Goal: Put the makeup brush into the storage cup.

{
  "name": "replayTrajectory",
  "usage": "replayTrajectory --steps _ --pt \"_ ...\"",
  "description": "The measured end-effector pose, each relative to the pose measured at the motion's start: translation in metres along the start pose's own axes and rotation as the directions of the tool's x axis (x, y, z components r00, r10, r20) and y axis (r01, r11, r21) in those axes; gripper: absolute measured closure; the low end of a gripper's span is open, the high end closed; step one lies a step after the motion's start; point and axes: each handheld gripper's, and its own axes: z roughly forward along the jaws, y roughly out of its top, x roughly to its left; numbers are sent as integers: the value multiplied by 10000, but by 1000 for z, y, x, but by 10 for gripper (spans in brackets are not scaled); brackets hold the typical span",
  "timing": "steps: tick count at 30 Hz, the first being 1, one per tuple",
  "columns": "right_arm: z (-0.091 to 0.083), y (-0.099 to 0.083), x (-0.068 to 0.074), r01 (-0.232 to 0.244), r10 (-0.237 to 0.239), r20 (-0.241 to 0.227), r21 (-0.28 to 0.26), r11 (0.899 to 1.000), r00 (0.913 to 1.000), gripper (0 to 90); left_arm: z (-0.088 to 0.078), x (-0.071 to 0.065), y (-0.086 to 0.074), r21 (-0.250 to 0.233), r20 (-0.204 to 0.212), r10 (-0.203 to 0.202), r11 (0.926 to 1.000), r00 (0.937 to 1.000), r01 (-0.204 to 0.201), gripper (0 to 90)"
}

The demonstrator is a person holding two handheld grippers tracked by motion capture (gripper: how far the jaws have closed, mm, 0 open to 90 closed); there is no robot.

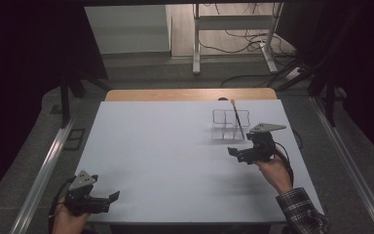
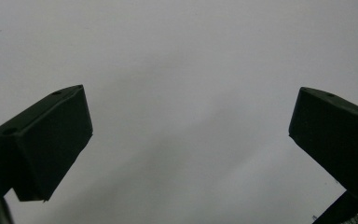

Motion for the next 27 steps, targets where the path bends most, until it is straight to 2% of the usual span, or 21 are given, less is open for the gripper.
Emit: replayTrajectory --steps 17,27 --pt "-7 -18 17 180 -176 -139 309 9994 9997 0 0 0 0 -102 20 69 9999 10000 -68 0" --pt "-13 -27 19 161 -157 -104 373 9992 9998 0 0 0 0 -134 111 136 9998 9998 -134 0"
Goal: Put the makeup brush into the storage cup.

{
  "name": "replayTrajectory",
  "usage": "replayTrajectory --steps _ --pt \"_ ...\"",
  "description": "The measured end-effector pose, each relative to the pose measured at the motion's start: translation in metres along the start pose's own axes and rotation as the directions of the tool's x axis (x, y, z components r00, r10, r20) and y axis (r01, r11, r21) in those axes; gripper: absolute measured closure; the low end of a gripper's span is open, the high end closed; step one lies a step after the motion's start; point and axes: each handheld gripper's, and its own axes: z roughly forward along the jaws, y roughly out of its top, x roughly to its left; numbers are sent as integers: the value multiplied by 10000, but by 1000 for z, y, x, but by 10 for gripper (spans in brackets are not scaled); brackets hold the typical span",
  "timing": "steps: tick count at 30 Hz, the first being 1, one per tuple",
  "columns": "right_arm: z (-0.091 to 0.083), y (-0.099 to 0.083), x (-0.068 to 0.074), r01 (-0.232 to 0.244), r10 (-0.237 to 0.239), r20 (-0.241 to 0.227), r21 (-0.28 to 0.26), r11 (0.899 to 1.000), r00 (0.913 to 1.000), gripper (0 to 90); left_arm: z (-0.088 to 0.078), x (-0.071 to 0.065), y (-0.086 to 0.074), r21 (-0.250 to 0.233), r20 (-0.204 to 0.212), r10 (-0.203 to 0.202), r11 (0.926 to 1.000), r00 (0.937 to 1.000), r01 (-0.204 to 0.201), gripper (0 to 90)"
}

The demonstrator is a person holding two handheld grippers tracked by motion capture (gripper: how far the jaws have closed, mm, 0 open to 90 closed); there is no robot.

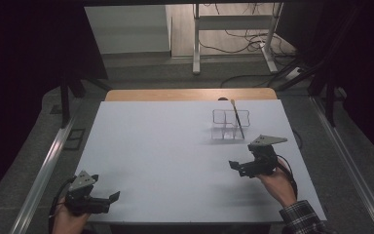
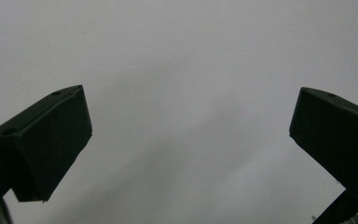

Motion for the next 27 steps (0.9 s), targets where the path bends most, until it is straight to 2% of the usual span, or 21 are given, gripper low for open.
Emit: replayTrajectory --steps 27 --pt "-23 -21 12 142 -143 193 88 9999 9997 0 1 0 0 106 82 26 9999 10000 -27 0"
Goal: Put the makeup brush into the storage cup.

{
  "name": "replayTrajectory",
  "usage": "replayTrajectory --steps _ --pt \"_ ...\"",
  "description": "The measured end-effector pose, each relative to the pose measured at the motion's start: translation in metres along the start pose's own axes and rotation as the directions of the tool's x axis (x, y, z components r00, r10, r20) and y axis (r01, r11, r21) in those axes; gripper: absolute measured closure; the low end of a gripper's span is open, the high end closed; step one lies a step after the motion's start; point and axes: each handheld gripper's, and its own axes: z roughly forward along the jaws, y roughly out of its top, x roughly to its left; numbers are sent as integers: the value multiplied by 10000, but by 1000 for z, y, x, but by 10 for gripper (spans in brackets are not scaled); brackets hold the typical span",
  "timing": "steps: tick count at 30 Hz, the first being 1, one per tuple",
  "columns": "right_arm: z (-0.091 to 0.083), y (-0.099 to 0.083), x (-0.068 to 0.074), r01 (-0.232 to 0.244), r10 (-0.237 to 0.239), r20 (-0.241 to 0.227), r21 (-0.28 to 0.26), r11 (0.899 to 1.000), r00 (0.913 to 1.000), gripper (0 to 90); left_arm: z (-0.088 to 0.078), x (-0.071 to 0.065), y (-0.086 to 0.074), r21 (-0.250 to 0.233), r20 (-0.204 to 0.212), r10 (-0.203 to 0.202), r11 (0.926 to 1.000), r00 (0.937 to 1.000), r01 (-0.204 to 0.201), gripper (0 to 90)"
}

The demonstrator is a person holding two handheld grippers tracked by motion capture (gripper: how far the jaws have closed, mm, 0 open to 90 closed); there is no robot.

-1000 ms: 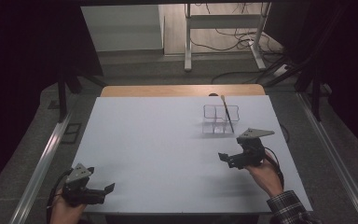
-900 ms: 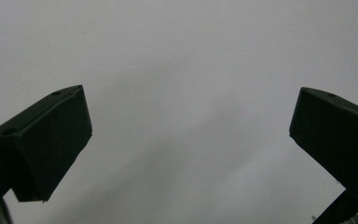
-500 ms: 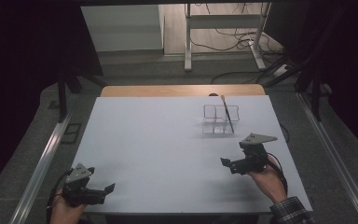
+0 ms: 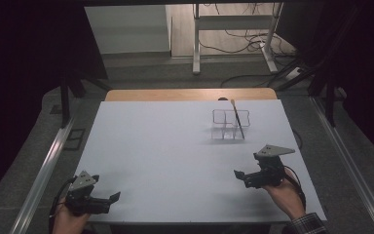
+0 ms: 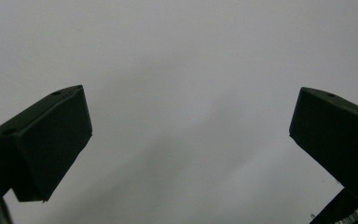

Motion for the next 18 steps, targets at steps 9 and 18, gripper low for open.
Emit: replayTrajectory --steps 9,18 --pt "-8 -8 3 58 -59 132 124 9999 9999 0 0 0 0 5 28 6 10000 10000 -6 0" --pt "-16 -17 6 89 -95 223 293 9995 9997 0 1 0 0 23 57 12 10000 10000 -12 0"
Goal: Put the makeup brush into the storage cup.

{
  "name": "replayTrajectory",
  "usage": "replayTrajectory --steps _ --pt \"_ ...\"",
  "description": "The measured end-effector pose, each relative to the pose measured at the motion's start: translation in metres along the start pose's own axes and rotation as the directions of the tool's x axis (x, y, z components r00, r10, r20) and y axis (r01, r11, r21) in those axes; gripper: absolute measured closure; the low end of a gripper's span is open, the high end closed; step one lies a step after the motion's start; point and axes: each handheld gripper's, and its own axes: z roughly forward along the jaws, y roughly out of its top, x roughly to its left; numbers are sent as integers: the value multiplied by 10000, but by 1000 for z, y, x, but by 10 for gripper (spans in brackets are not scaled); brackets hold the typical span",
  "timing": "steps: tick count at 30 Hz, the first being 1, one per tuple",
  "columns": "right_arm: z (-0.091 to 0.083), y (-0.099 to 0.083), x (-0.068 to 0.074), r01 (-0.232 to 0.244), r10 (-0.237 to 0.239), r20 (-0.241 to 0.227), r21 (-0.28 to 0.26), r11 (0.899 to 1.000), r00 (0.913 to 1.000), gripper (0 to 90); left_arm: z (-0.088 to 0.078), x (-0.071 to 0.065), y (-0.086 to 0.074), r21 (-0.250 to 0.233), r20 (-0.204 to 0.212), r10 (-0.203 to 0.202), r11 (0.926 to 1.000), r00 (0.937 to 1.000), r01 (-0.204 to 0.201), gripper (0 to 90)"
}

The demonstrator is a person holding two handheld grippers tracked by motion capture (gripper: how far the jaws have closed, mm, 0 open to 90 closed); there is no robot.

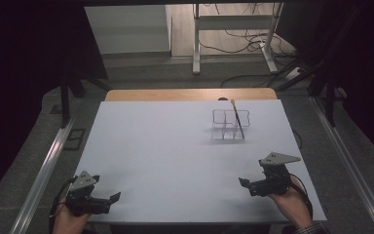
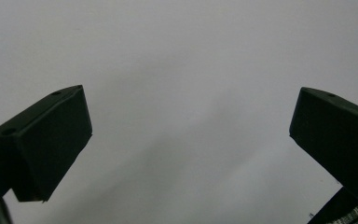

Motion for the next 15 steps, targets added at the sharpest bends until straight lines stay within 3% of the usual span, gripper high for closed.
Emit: replayTrajectory --steps 15 --pt "-10 -14 5 52 -57 149 304 9995 9999 0 1 0 0 52 58 29 10000 10000 -30 0"
